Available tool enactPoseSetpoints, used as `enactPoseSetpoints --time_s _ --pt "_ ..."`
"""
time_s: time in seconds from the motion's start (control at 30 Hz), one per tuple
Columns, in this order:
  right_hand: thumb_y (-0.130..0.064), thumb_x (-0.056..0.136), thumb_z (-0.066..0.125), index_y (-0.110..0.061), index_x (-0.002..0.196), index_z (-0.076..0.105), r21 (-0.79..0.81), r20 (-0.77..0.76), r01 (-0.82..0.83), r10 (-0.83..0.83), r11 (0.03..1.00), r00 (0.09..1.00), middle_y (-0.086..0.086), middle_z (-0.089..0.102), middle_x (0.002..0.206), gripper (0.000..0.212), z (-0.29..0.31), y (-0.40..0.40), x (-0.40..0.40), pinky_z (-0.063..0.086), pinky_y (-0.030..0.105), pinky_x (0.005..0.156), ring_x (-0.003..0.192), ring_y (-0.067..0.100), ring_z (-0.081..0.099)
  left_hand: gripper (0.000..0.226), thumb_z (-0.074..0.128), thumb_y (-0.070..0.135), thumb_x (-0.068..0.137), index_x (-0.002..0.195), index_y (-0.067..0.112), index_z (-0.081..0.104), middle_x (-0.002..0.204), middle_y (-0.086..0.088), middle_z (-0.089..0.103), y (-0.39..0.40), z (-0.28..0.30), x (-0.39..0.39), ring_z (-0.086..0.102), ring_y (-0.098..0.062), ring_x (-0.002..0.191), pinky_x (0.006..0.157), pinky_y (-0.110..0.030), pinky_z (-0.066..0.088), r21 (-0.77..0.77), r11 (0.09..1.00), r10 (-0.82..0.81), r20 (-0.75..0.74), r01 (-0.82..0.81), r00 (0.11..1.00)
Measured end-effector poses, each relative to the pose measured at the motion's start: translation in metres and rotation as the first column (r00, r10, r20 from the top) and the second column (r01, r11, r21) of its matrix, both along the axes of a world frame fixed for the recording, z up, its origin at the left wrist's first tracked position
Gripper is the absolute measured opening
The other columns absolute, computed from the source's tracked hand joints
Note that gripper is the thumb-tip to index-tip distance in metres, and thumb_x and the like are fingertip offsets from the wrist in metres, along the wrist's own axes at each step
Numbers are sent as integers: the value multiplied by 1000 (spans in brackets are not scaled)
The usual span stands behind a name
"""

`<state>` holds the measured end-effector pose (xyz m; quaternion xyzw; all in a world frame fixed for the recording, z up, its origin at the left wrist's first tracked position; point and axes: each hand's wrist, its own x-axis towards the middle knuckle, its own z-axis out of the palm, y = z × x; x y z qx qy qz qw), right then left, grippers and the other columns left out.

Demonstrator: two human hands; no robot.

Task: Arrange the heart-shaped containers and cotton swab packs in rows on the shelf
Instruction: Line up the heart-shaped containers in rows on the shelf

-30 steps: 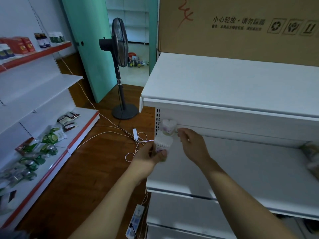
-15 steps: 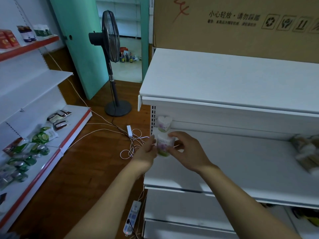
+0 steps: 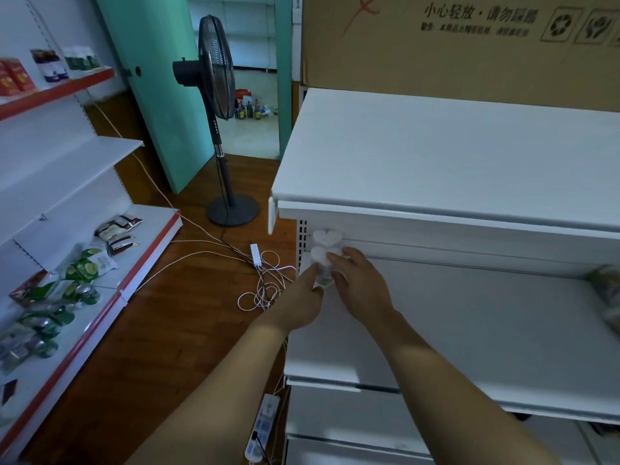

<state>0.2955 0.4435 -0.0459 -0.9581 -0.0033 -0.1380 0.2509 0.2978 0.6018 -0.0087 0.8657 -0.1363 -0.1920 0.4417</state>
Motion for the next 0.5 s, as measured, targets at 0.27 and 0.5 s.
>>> enactPoseSetpoints --time_s 0.27,0.5 --pt "-11 93 52 -26 153 34 -169 -141 -45 22 984 990 8 38 154 64 8 5 1 45 46 101 135 34 37 45 43 3 100 142 20 41 144 -4 50 -8 -4 10 48 -17 132 76 -13 38 9 1000 19 26 -19 999" --pt "-13 94 51 -26 159 7 -254 -216 -74 18 964 976 14 13 164 79 17 1 -12 31 47 113 147 36 21 48 50 8 100 147 16 39 141 1 50 -6 -1 1 49 -15 126 89 -14 39 47 998 42 153 -50 987"
